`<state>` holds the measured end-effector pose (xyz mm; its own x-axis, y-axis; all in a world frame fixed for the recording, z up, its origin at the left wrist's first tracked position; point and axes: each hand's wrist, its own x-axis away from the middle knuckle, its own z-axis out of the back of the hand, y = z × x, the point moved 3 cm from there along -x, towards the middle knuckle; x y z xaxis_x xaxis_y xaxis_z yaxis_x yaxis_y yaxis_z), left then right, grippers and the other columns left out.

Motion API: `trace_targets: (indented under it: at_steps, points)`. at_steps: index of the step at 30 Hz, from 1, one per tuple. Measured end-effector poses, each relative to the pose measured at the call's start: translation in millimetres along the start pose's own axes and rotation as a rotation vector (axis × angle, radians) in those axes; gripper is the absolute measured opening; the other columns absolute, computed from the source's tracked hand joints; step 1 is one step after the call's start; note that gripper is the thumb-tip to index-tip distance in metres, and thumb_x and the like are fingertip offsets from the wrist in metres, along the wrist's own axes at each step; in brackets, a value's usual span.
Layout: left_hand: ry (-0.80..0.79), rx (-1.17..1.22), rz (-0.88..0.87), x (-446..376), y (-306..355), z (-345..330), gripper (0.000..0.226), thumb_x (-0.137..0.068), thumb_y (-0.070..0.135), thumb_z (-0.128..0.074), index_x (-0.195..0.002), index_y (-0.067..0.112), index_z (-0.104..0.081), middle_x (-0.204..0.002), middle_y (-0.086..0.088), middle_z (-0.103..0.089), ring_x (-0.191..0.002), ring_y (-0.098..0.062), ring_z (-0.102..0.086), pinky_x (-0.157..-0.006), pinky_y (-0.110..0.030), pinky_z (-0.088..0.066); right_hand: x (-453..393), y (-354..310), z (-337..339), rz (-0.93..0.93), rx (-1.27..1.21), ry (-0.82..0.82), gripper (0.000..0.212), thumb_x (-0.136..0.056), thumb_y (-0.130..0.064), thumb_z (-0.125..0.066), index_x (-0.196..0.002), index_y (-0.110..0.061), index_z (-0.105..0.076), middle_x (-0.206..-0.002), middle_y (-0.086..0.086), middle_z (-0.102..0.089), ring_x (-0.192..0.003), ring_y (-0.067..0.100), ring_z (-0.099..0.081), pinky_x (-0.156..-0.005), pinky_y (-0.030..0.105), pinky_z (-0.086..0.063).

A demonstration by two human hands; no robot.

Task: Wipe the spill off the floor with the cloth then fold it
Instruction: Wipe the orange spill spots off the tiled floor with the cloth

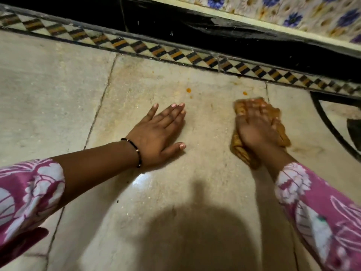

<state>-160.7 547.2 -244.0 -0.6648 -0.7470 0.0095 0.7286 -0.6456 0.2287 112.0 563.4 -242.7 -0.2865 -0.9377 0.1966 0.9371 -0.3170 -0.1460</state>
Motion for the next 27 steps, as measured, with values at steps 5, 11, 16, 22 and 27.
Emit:
trace_targets:
  at_steps: [5, 11, 16, 22, 27]
  points:
    - [-0.072, -0.052, 0.017, -32, 14, -23, 0.092, -0.08, 0.073, 0.002, -0.15, 0.014, 0.013, -0.158, -0.004, 0.017, -0.145, -0.016, 0.016, -0.115, -0.039, 0.016, 20, -4, -10, 0.351, 0.114, -0.015, 0.063, -0.092, -0.055, -0.007, -0.151, -0.032, -0.007, -0.16, -0.007, -0.009, -0.146, 0.014, 0.0, -0.117, 0.043, 0.008]
    - [-0.033, -0.054, 0.017, -26, 13, -30, 0.09, -0.084, 0.072, -0.001, -0.151, 0.013, 0.005, -0.159, -0.006, 0.008, -0.146, -0.019, 0.007, -0.118, -0.04, 0.009, -18, 62, 18, 0.079, 0.093, 0.029, 0.063, -0.096, -0.057, -0.011, -0.152, -0.029, -0.006, -0.161, 0.0, -0.005, -0.146, 0.018, 0.0, -0.118, 0.046, 0.003]
    - [-0.02, -0.042, -0.001, -28, 13, -29, 0.089, -0.087, 0.072, -0.009, -0.152, 0.013, -0.003, -0.159, -0.005, 0.001, -0.147, -0.018, 0.001, -0.119, -0.041, 0.002, -85, -1, 24, -0.007, -0.04, 0.007, 0.068, -0.093, -0.064, -0.003, -0.151, -0.029, -0.006, -0.161, 0.001, -0.002, -0.146, 0.024, -0.002, -0.117, 0.052, 0.002]
    - [-0.026, -0.049, 0.009, -29, 13, -29, 0.087, -0.089, 0.071, -0.015, -0.152, 0.012, -0.009, -0.159, -0.007, -0.005, -0.147, -0.019, -0.004, -0.118, -0.043, -0.003, -21, -32, -5, 0.508, 0.105, -0.032, 0.059, -0.096, -0.053, -0.003, -0.151, -0.032, 0.0, -0.16, -0.007, -0.002, -0.146, 0.012, 0.003, -0.117, 0.047, 0.008]
    - [-0.009, -0.047, 0.02, -28, 15, -29, 0.087, -0.089, 0.069, -0.018, -0.151, 0.009, -0.015, -0.158, -0.009, -0.012, -0.146, -0.021, -0.01, -0.117, -0.043, -0.005, -32, 53, 20, 0.29, 0.11, -0.047, 0.064, -0.091, -0.06, 0.002, -0.15, -0.035, 0.003, -0.16, -0.008, 0.004, -0.145, 0.01, 0.007, -0.117, 0.047, 0.007]
